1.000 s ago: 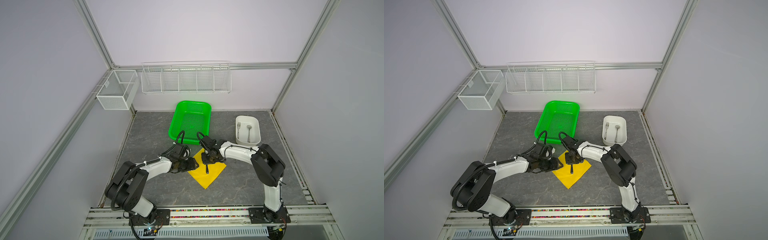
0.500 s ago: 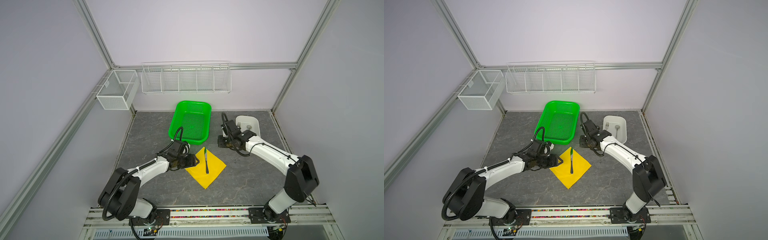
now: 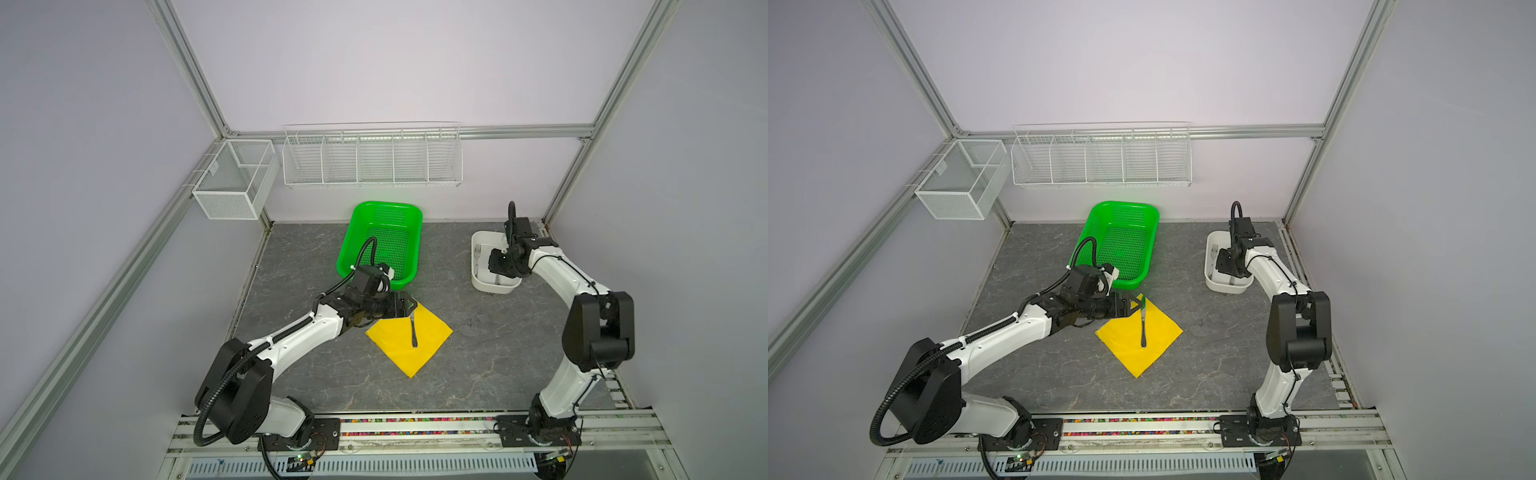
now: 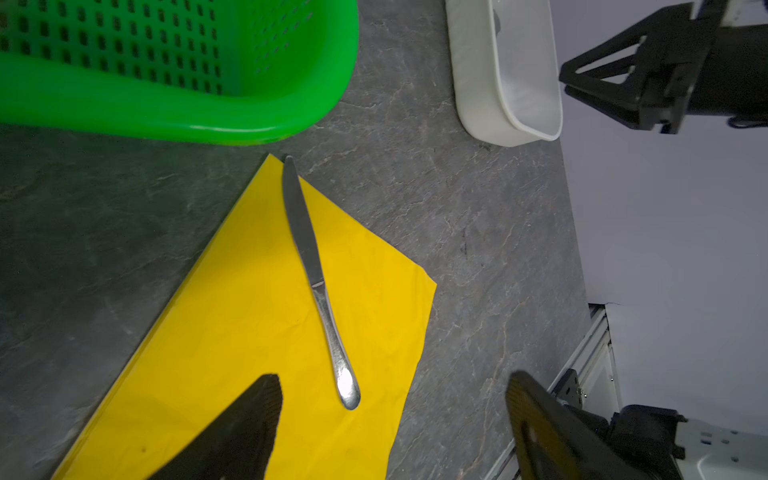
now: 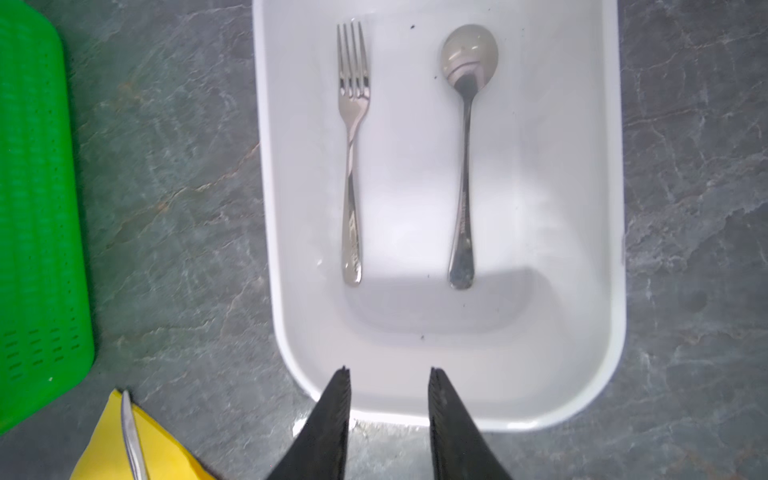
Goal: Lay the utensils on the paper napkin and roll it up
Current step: 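Lower the right gripper into the white tub and grasp the fork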
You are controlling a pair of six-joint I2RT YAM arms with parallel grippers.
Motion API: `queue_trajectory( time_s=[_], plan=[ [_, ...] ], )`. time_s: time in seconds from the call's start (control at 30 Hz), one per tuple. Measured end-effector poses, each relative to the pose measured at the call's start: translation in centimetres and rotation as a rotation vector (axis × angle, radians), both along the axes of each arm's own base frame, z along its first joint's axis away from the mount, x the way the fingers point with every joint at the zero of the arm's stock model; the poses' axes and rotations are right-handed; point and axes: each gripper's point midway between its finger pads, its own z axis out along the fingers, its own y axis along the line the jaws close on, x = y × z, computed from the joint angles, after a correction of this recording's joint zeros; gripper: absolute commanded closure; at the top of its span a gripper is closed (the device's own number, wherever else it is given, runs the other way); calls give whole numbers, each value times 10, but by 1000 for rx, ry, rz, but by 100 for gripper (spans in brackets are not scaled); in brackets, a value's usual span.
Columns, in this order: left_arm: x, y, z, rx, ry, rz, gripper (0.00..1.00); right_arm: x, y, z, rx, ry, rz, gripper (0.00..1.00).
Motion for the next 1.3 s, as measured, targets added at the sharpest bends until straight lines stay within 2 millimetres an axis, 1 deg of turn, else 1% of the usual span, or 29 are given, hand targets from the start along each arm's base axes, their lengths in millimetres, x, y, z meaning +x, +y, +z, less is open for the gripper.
queue_trajectory(
  time_s=[0.03, 0.1, 0.27, 0.37, 0.47, 0.63, 0.73, 0.8, 0.93, 1.03, 1.1, 1.17, 1.2, 1.3],
  plan=[
    [1, -4, 3, 2, -11, -9, 1, 6, -1, -4, -1, 10, 4, 66],
    [4, -11, 10, 1, -25, -16, 1, 19, 0, -12, -4, 28, 23, 67],
    [6, -18, 15, 14, -36, -29, 1, 50, 7, -31, 0, 59, 56, 68],
    [6, -21, 17, 15, -38, -36, 1, 62, 10, -41, 6, 73, 64, 68],
    [5, -29, 21, 7, -40, -54, 1, 72, 14, -49, 20, 84, 76, 68],
    [1, -57, 22, -11, -28, -119, 1, 84, 21, -61, 48, 105, 97, 68],
    [-2, -73, 22, -11, -21, -156, 1, 87, 22, -70, 46, 123, 104, 68],
    [-4, -77, 21, -10, -19, -170, 1, 86, 22, -77, 42, 142, 110, 68],
    [-5, -76, 19, 2, -17, -176, 1, 81, 22, -86, 27, 176, 132, 68],
    [-5, -75, 18, 4, -15, -175, 1, 86, 21, -85, 9, 185, 151, 70],
    [-5, -75, 18, 4, -16, -175, 1, 88, 20, -87, -19, 198, 165, 73],
    [-5, -75, 18, 4, -16, -175, 1, 87, 17, -89, -51, 209, 177, 75],
    [-5, -76, 18, 3, -16, -175, 1, 86, 17, -88, -71, 214, 188, 77],
    [-5, -76, 18, 2, -16, -176, 0, 82, 13, -90, -116, 234, 206, 77]
  ],
)
